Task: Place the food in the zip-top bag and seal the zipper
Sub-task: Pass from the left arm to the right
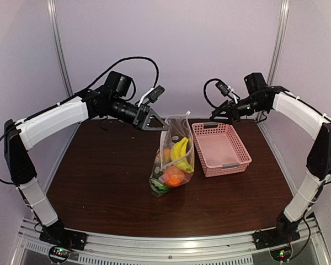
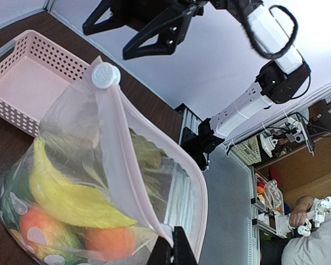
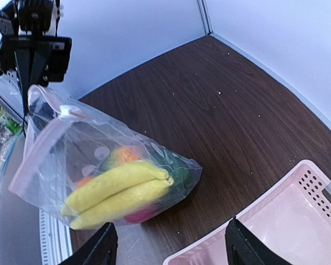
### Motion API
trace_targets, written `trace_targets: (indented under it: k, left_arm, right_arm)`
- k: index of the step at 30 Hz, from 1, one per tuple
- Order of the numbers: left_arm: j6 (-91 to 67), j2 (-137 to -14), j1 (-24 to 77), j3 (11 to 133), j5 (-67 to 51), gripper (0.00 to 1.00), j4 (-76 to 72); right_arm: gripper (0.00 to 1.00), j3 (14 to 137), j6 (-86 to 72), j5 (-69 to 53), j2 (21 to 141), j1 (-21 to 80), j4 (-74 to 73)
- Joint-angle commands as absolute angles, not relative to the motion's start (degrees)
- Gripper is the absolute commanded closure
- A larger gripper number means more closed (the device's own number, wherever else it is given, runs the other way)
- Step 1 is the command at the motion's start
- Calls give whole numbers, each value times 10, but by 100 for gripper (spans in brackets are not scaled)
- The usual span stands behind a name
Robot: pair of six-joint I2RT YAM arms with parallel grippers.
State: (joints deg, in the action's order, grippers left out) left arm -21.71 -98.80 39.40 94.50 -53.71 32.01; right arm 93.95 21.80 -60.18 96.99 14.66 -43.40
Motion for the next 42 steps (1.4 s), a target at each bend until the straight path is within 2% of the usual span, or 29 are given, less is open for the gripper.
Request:
trace_targets:
  k: [1,10,17,21,25,29,32,34,36,39,42]
  left_arm:
    - [-197,-980,401,955,-593,100,315]
    - [-181,-1000,401,976,-599,100,346]
    - [-142,-1016,402,1009,-596,100,402]
    - [-138,-1018,402,1011,-599,100,407]
    - [-130,-1018,402,1016,-595,100,418]
    - [-106,-1018,398,1025,-587,100,443]
    - [-73,-1019,386,1040,-568,100,483]
    - [-55,-1022,376,1055,-543,100,508]
    - [-34,-1027,371,1073,-510,99,539]
    - [-13,-1028,369,1100,-417,82,571]
    - [-29,-980,371,1058,-344,63,502]
  right_arm:
    - [31,918,384,-592,978,153,-474]
    - [33,933,431,-594,980,229,-421]
    - [41,967,428,-648,999,259,-417]
    - [54,959,423,-651,993,276,-406]
    - [73,960,421,-649,992,279,-411]
    - [83,953,422,-639,976,279,-418]
    - [95,937,406,-630,956,279,-404]
    - [100,928,393,-625,943,279,-393]
    - [100,929,368,-623,929,280,-387]
    - [100,960,311,-608,908,291,-397]
    - [100,988,236,-525,905,312,-404]
